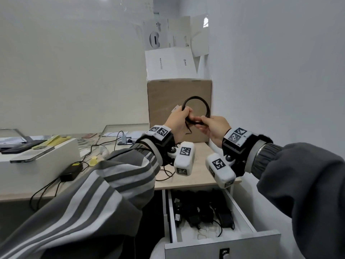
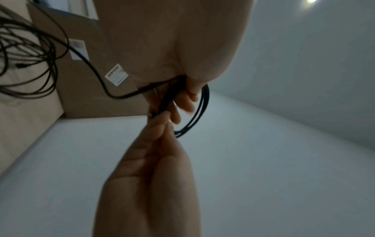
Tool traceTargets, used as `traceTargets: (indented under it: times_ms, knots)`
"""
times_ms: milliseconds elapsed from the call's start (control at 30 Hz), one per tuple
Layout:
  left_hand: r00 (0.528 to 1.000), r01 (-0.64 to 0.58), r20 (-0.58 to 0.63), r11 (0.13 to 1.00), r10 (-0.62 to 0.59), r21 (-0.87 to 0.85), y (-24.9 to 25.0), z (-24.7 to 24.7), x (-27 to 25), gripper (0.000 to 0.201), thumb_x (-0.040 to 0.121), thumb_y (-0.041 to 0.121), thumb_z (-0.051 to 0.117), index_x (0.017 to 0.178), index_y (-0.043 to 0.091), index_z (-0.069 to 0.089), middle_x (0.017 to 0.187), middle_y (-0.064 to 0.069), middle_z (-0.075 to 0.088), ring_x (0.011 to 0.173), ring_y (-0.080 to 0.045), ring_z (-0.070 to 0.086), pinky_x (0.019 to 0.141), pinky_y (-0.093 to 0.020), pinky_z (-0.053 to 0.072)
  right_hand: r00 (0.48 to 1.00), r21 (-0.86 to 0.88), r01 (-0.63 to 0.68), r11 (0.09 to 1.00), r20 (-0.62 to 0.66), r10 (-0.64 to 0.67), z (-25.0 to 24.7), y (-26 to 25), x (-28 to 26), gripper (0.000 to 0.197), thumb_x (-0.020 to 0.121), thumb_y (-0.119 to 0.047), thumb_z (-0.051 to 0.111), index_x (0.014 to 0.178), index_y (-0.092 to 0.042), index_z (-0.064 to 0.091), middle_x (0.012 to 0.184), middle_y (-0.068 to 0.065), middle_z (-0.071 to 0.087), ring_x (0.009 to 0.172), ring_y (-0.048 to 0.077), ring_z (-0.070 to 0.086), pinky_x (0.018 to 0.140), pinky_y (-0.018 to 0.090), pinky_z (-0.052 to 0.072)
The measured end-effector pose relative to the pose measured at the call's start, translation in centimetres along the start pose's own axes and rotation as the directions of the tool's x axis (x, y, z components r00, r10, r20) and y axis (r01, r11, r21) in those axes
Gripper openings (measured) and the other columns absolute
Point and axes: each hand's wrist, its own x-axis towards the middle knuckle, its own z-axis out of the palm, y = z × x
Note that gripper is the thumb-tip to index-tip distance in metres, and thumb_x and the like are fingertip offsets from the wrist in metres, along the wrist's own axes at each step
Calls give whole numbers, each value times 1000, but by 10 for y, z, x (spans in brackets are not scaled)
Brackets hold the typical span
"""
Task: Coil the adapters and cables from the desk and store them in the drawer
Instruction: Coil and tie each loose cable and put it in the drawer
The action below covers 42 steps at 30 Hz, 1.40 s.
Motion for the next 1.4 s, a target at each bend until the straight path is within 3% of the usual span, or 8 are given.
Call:
traceTargets:
  times_ms: [167, 433, 533, 667, 800, 1033, 1233, 1400]
  knots:
    - [996, 42, 58, 958, -61, 282, 8, -10, -3, 27, 103, 9, 31, 81, 11, 45, 42, 9, 33, 41, -6, 33, 47, -19, 32, 964, -464, -24, 886, 225, 144, -19, -5, -5, 10, 91, -16, 60, 94, -8, 64, 82, 9, 68, 53, 9, 58, 41, 15, 38]
    - [919, -187, 326, 485, -220, 854, 19, -4, -11, 25, 101, 13, 40, 78, 15, 50, 60, -4, 41, 52, -15, 39, 51, -23, 35, 781, -793, 604, -79, 609, -141, -15, -40, -20, 19, 95, -18, 49, 94, -12, 68, 82, -1, 58, 72, 16, 53, 67, 23, 36]
    - [963, -208, 266, 525, -36, 825, 16, -11, -8, 11, 97, 15, 50, 88, 13, 57, 71, -3, 53, 66, -15, 53, 65, -27, 45, 832, -849, 527, 36, 507, -225, -19, -40, -10, 21, 95, -17, 48, 80, -11, 62, 68, 0, 62, 56, 16, 58, 60, 25, 46]
    - [992, -127, 109, 598, 67, 792, -5, -24, -6, 5, 95, 20, 56, 95, 15, 56, 94, -6, 62, 88, -17, 55, 80, -26, 44, 925, -790, 358, 498, 226, -306, -25, -24, 6, 21, 91, -13, 53, 74, -7, 61, 58, 8, 65, 46, 13, 64, 53, 20, 53]
    - [996, 41, -89, 849, 8, 526, -19, -22, -2, 48, 93, 31, 59, 127, 10, 32, 104, -11, 70, 95, -19, 60, 88, -32, 47, 957, -595, 267, 758, 70, -282, -20, -8, 5, 21, 91, -11, 52, 73, -6, 62, 61, 9, 66, 50, 16, 64, 56, 26, 57]
    - [989, 145, -54, 838, -138, 526, -20, -12, 6, 37, 102, 32, 39, 78, 11, 56, 78, -8, 64, 73, -17, 60, 66, -24, 44, 983, -358, 160, 920, -24, -180, -16, 14, 9, 26, 96, -12, 49, 71, -7, 58, 63, 9, 63, 45, 10, 61, 48, 18, 51]
    - [999, 53, -10, 891, -54, 452, -26, -11, 8, 28, 100, 16, 41, 74, 13, 49, 42, 10, 42, 42, -9, 42, 55, -29, 31, 983, -846, 99, 523, 166, 81, -30, 17, 11, 31, 94, -37, 53, 89, -8, 59, 79, 4, 69, 61, 14, 64, 51, 22, 43]
    - [978, -23, 131, 539, -163, 842, -16, -8, 1, 26, 98, 11, 44, 73, 12, 50, 58, -1, 42, 45, -13, 39, 41, -18, 34, 850, -854, 510, 98, 483, -211, -29, -3, 3, 60, 88, -33, 62, 138, -14, 37, 128, 9, 56, 116, 27, 54, 94, 35, 43]
